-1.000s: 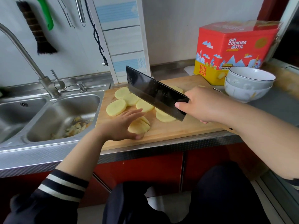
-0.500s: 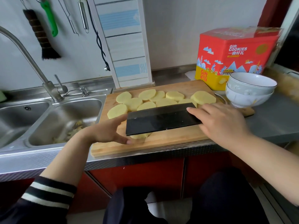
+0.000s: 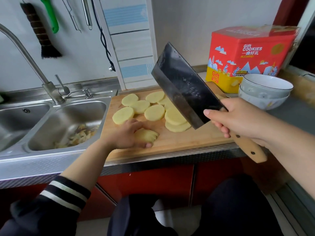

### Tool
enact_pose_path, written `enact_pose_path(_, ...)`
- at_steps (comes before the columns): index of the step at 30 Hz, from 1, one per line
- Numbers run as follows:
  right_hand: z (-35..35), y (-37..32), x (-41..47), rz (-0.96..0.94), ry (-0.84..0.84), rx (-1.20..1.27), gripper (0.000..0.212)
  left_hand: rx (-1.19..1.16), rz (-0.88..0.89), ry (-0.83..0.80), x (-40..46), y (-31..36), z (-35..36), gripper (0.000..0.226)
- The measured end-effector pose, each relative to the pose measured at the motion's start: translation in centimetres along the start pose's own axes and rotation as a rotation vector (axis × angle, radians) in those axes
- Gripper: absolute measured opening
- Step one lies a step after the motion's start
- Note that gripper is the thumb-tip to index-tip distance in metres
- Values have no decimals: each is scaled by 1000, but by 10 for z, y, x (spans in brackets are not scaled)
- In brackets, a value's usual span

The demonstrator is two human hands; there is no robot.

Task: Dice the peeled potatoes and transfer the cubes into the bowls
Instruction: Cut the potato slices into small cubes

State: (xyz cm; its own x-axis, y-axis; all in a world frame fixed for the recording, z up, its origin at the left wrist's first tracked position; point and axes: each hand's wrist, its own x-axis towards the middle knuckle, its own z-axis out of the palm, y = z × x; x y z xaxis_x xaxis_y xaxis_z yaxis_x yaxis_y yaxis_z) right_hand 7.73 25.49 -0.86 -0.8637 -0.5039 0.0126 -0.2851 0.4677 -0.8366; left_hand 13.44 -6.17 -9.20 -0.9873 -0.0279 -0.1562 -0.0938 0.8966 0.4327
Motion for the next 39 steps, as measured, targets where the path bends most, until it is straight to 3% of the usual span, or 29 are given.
enact_pose_path(5, 12, -11, -2, 44, -166, -126, 30, 90, -133, 252, -15, 9, 27, 81)
enact_pose_path(8, 21, -18, -5, 44, -257, -283, 28, -12, -52, 195, -26, 6, 25, 112)
enact_pose_path(12, 32, -23, -7, 57, -360, -440, 29, -101, 55, 45, -35, -16, 6, 110)
enact_pose_path(16, 41, -27, -8, 77, -397, -498, 22, -74, 24, 89, -37, -23, 8, 124)
enact_pose_path(22, 41, -35, -11, 88, -355, -608, 23, -69, -20, 175, -37, -16, 14, 79)
enact_pose_path(27, 43, -34, -14, 110, -368, -626, 23, -65, -131, 268, -36, 3, 23, 73)
enact_pose_path(35, 56, -38, -6, 101, -389, -612, 54, -142, -256, 392, -39, 30, 43, 75)
enact_pose_path(39, 57, -42, -4, 98, -365, -604, 58, 73, -217, 407, -43, 29, 43, 77)
